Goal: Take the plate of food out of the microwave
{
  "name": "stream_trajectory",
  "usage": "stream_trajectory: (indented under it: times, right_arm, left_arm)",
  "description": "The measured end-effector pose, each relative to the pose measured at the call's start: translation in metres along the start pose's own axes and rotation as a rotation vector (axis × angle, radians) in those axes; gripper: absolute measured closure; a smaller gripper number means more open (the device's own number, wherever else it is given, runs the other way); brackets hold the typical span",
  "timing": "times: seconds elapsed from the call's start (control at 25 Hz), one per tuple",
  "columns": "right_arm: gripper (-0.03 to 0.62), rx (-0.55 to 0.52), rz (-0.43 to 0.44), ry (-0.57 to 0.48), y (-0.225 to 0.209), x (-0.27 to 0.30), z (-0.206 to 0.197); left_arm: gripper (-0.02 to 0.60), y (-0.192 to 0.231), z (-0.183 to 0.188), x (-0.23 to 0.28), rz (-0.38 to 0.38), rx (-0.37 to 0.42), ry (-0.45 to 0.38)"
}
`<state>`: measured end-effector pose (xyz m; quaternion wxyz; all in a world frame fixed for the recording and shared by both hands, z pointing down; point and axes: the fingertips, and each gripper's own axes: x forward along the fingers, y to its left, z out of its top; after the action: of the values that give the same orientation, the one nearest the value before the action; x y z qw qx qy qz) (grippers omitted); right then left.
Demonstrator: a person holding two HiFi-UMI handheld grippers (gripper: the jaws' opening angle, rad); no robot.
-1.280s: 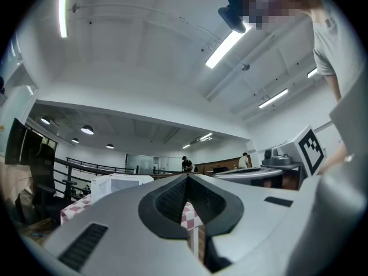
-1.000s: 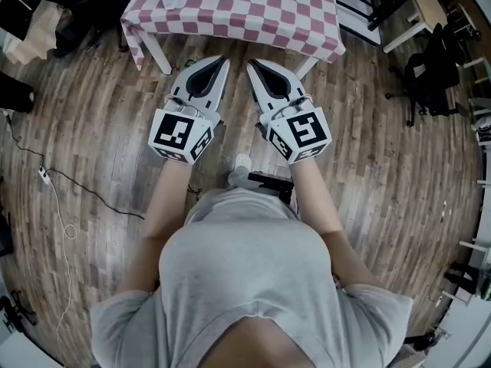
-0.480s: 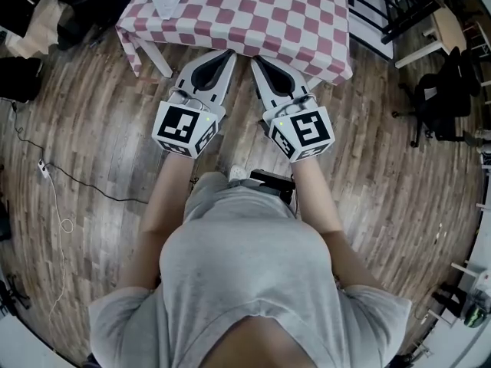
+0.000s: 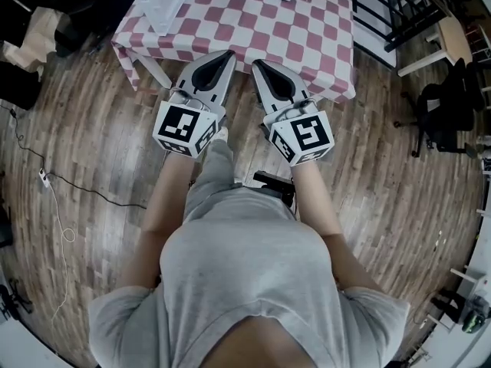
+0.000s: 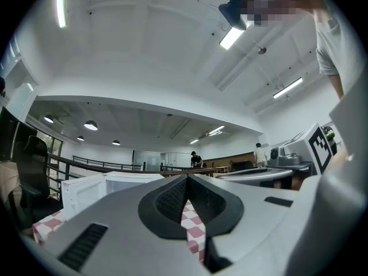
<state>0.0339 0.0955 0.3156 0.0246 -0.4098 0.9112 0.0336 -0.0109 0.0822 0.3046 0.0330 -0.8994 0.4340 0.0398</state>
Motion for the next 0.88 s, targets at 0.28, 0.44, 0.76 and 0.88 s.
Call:
stream_trajectory:
  times: [0.28,0.44,0.76,0.88]
  right_arm:
    - [0.566,0.011,-0.036,0.009,-0.052,0.061,-0.009]
    - [0.566,0.023,-0.026,-0.02,-0.076,0.104,-0.009]
    - [0.566,-0.005,-0.082,0.018,-0.128,0.182,-0.023]
    - [0.566,-0.04,-0.072,0.053,-0.141,0.205,-0.032]
  left_arm:
    - [0.58,0.051,-0.008,0.063,-0.044,-0.003,0.0]
    - [0.578,0.085,-0.008,0.096,-0.083,0.002,-0.024]
    - [0.578,0.153,-0.032,0.164,-0.116,0.001,0.062]
    - [0.578,0.172,-0.045,0.183,-0.136,-0.01,0.101]
